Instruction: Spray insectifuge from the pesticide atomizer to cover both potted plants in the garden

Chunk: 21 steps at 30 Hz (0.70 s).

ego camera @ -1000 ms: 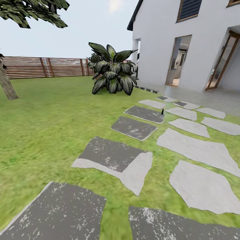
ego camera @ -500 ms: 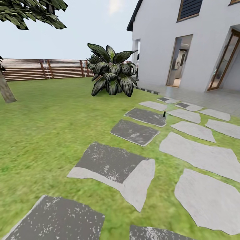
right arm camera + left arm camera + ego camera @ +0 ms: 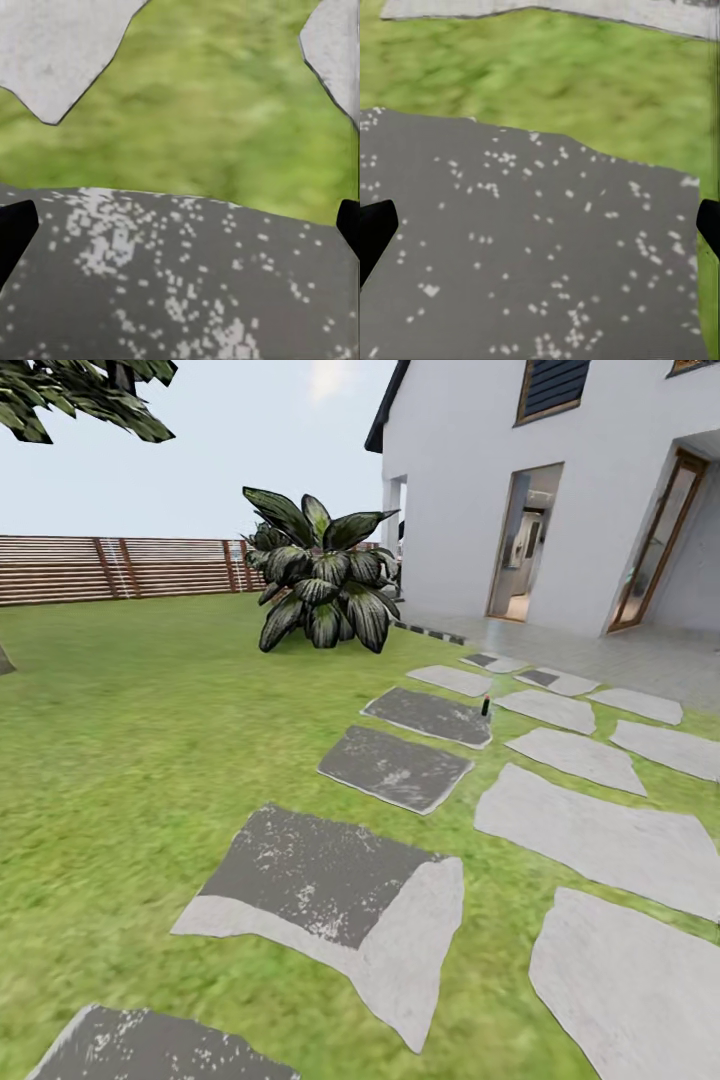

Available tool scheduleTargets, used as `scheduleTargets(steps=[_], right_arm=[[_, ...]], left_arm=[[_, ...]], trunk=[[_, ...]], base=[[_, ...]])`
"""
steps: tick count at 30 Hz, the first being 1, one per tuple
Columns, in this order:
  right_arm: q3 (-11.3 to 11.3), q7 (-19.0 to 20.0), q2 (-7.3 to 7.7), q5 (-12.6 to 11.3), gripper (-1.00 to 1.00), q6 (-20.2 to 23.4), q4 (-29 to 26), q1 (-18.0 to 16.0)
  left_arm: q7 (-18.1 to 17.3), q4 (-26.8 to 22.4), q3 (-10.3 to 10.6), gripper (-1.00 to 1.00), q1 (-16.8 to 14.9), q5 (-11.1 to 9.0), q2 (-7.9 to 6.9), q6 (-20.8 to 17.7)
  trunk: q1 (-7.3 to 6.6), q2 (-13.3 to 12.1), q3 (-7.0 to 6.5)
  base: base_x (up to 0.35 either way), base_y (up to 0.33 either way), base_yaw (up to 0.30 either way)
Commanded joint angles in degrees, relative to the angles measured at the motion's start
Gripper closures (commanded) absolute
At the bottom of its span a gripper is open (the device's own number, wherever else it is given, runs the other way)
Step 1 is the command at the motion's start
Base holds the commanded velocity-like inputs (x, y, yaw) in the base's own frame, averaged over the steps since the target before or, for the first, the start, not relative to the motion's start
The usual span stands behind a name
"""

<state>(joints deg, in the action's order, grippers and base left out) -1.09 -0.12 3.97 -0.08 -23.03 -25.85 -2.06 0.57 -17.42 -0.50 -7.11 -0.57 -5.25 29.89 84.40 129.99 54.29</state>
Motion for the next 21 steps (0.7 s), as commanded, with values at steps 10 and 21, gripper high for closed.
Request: scheduleTargets(steps=[10,21], right_arm=[[-0.05,0.03,-0.01,-0.01,-1.00,-0.17,0.01,-0.05],[-0.05,0.03,-0.01,-0.02,-1.00,-0.19,0.01,-0.05]], left_arm=[[0.08,0.01,-0.03,-1.00,-0.01,-0.05,-0.01,0.17],[0.06,0.02,-0.03,-1.00,-0.01,-0.05,0.01,0.17]], trunk=[[0.02,0.02,0.05],[0.02,0.02,0.05]], base=[[0.340,0.000,-0.258],[0.339,-0.027,-0.067]])
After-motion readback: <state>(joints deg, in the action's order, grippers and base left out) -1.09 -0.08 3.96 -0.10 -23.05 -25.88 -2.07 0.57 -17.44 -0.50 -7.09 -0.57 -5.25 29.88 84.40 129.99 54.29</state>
